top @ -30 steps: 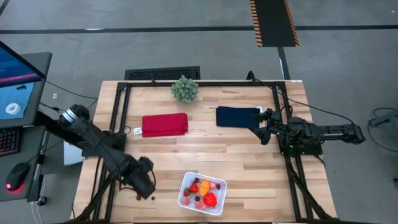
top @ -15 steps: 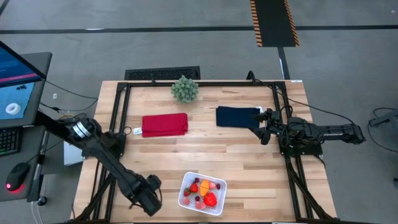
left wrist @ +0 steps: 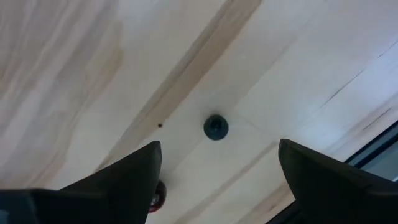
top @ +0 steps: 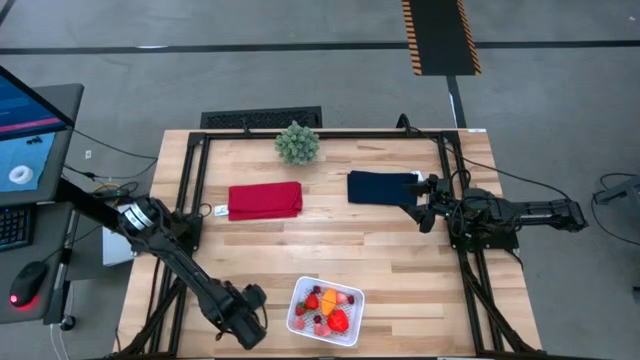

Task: Pick and placing Produce into tupperware
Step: Put the blueberry into the white bin

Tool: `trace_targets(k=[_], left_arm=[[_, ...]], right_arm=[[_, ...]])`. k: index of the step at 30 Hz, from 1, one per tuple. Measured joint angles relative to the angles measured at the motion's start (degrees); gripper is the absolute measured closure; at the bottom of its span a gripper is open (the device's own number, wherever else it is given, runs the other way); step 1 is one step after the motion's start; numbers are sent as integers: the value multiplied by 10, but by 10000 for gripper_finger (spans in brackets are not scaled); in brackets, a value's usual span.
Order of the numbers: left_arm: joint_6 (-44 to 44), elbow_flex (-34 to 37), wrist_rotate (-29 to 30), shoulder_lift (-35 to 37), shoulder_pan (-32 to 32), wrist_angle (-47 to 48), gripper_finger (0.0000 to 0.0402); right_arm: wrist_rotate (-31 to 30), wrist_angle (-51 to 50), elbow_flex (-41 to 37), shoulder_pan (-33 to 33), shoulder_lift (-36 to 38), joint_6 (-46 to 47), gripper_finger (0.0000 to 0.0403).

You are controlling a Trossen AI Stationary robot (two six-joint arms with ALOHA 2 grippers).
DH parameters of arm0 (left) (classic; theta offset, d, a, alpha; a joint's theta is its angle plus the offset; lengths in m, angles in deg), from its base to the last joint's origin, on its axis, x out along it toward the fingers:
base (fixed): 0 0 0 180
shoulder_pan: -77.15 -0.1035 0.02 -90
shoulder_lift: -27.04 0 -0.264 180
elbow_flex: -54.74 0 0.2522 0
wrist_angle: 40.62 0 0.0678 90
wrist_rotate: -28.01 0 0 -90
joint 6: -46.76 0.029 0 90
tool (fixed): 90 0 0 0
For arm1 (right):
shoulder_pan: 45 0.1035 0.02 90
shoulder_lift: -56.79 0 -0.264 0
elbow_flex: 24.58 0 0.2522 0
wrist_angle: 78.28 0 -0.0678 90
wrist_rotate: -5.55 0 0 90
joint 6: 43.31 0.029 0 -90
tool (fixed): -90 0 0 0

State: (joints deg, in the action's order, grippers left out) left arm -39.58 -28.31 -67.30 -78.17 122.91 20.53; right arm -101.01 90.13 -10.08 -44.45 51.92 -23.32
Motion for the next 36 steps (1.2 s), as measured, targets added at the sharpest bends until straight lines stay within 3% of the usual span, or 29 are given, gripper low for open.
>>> trace_targets(k=[22,27,36], left_arm=[[-8,1,1,-37,-4,-8,93],[-14,1,1,-37,-4,-8,127],[-15,1,-2,-37,-2,-8,228]], right_arm=[[0,0,0,0,0,0,29],[0,0,0,0,0,0,29],[0,0,0,0,0,0,29]])
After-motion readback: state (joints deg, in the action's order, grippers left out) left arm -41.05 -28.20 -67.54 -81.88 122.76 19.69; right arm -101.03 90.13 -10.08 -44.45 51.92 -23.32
